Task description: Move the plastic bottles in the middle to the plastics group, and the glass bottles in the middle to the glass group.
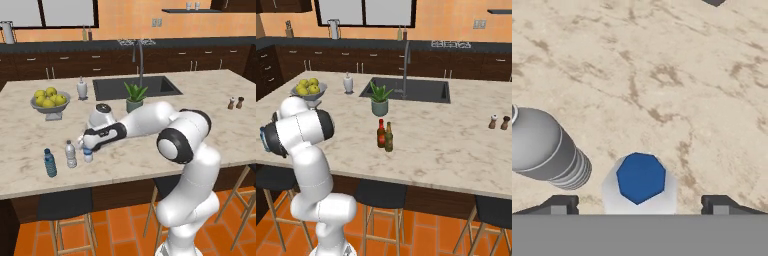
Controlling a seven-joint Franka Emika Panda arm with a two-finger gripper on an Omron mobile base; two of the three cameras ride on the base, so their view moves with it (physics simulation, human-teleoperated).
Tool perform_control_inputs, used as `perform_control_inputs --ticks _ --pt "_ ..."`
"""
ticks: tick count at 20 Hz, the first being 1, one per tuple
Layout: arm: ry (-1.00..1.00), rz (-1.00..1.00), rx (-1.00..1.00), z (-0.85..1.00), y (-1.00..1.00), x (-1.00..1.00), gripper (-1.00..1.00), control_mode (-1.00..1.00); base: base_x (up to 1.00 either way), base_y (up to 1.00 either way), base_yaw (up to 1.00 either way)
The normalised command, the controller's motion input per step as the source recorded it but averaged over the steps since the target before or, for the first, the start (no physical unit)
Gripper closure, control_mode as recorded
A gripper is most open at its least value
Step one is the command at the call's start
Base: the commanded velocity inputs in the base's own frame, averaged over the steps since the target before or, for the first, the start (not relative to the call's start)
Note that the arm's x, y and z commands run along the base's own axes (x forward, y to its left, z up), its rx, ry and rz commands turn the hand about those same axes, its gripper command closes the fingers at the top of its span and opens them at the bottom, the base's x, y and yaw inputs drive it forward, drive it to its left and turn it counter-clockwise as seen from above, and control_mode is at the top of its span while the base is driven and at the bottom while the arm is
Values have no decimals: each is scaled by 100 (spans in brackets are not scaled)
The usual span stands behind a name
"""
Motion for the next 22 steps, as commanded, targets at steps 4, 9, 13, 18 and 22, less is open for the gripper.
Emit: perform_control_inputs --ticks 4,9,13,18,22 --pt "0 0 3 84 -7 0 -100 -100 0 0 0" --pt "1 -3 1 71 -39 0 -100 -100 0 0 0" --pt "5 -17 0 14 -83 -18 -100 -100 0 0 0" --pt "4 -21 0 0 -81 -25 -100 -100 0 0 0" --pt "3 -18 -6 4 -64 -28 -100 -100 0 0 0"
